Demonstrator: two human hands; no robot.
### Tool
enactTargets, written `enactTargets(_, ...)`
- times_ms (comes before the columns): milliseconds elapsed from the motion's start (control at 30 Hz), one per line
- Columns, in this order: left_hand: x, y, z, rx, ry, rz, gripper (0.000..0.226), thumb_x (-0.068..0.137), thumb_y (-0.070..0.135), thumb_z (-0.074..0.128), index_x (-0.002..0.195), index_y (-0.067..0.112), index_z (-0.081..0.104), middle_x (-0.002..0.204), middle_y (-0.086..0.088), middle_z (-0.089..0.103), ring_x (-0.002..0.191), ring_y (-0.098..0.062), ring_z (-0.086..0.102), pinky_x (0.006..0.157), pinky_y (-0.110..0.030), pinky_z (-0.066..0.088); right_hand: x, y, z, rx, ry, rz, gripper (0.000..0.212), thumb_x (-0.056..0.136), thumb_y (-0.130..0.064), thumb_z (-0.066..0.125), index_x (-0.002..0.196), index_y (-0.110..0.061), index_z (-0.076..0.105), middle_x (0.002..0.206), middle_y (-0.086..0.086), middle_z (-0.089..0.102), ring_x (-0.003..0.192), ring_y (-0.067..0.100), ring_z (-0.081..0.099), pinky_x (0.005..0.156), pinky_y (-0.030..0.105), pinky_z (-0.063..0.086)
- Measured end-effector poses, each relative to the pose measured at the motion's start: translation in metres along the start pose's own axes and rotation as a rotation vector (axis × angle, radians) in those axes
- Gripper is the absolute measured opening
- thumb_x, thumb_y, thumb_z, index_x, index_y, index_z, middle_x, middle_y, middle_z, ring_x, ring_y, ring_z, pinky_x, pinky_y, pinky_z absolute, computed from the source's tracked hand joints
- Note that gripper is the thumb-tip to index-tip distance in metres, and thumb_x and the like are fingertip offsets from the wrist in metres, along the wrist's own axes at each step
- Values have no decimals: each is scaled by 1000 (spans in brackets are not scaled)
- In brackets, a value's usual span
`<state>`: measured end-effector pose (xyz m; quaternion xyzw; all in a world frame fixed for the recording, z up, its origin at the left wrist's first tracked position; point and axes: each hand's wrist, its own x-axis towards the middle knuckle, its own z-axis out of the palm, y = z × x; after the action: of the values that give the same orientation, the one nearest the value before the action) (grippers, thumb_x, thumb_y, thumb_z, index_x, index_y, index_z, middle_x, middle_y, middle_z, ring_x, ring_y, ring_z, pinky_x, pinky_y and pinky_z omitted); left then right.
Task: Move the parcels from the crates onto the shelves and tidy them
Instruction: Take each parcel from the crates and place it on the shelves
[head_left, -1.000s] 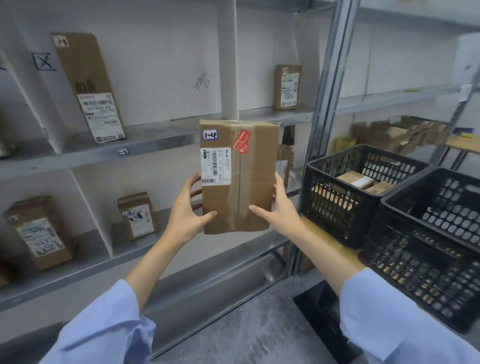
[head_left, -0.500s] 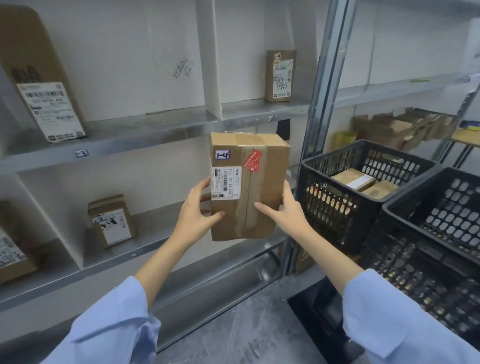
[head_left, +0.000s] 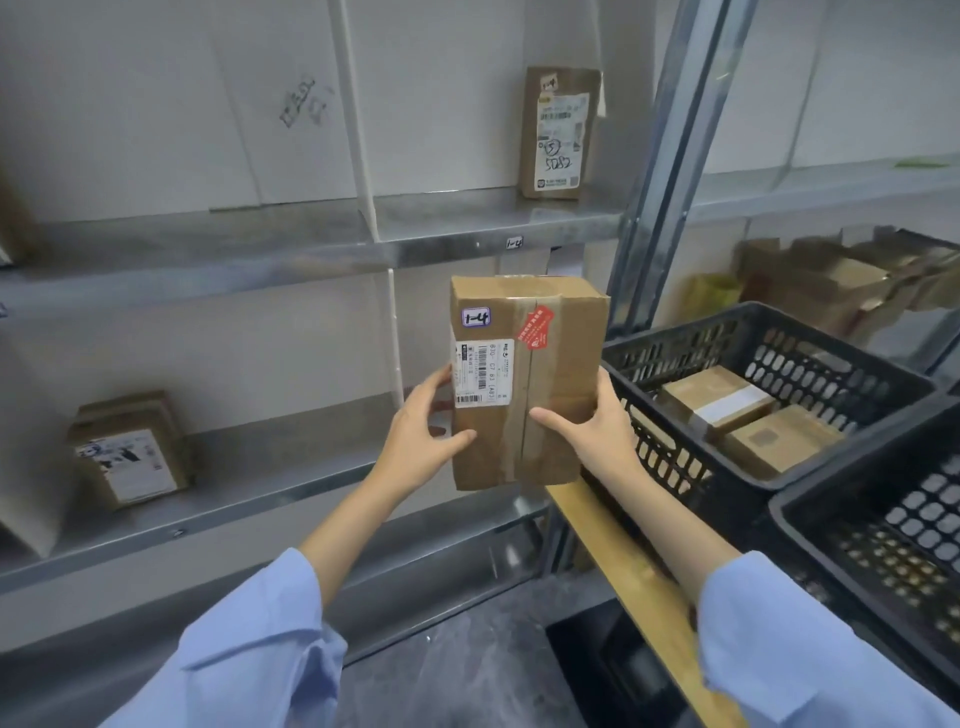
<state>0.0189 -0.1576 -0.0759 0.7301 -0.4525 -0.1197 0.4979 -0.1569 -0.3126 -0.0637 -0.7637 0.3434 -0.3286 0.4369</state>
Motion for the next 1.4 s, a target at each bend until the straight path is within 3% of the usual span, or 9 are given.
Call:
enactTargets(200, 31, 6, 10, 25, 15, 20, 82, 80, 23, 78, 147, 35, 33, 148, 14, 43, 131, -9, 45, 107, -50, 43, 30, 12, -7, 27, 39, 35, 112, 51, -81, 75, 144, -35, 35, 136, -12, 57, 128, 16, 52, 106, 52, 44)
enactTargets(467, 71, 31, -11, 45, -40, 109, 74, 84, 26, 75, 148, 33, 36, 144, 11, 47, 118, -10, 55, 99, -45, 50, 59, -9, -24, 45, 101, -13, 105, 52, -78, 77, 141, -37, 39, 128, -15, 62, 121, 14, 58, 104, 50, 47)
enactTargets(633, 94, 64, -39, 274, -18, 265, 72, 83, 62, 51, 149, 38, 32, 148, 14, 43, 125, -10, 50, 106, -43, 41, 83, -51, -52, 0, 163, -94, 96, 58, -69, 77, 140, -34, 41, 127, -13, 61, 119, 15, 57, 103, 50, 48)
enactTargets(733, 105, 82, -61, 529, 57, 346, 71, 86, 66, 35, 151, 38, 28, 152, 10, 40, 134, -16, 41, 109, -46, 33, 102, -83, -64, 4, 197, -168, 93, 61, -64, 79, 141, -33, 41, 125, -16, 60, 118, 12, 57, 103, 48, 48)
enactTargets(867, 114, 97, -90, 723, 159, 412, 72, 87, 66, 24, 152, 34, 29, 148, 7, 44, 129, -18, 43, 101, -39, 32, 134, -131, -71, 44, 228, -244, 102, 60, -70, 78, 145, -29, 39, 134, -12, 59, 123, 12, 55, 105, 45, 48)
enactTargets(1000, 119, 97, -115, 821, 218, 406, 70, 89, 64, 23, 151, 32, 31, 148, 8, 44, 127, -18, 42, 99, -36, 31, 169, -171, -65, 29, 259, -281, 102, 69, -61, 79, 152, -27, 29, 144, -7, 51, 135, 18, 44, 112, 47, 39)
enactTargets(1167, 118, 86, -142, 952, 254, 360, 68, 90, 63, 24, 150, 32, 33, 146, 8, 46, 127, -17, 42, 99, -35, 31, 208, -196, -29, 12, 231, -281, 103, 67, -68, 76, 152, -31, 28, 146, -8, 50, 138, 21, 41, 114, 47, 34)
enactTargets(1300, 114, 72, -165, 1026, 288, 298, 65, 92, 61, 26, 149, 31, 36, 144, 9, 47, 126, -16, 43, 97, -33, 31, 234, -202, 6, 38, 183, -294, 98, 69, -64, 77, 149, -31, 31, 143, -11, 53, 133, 16, 48, 108, 33, 38)
enactTargets(1400, 113, 60, -181, 1063, 304, 237, 66, 92, 62, 25, 149, 31, 36, 146, 9, 46, 126, -15, 43, 98, -34, 32, 252, -201, 26, 54, 153, -279, 105, 64, -69, 76, 150, -31, 30, 144, -9, 51, 134, 19, 47, 110, 45, 40)
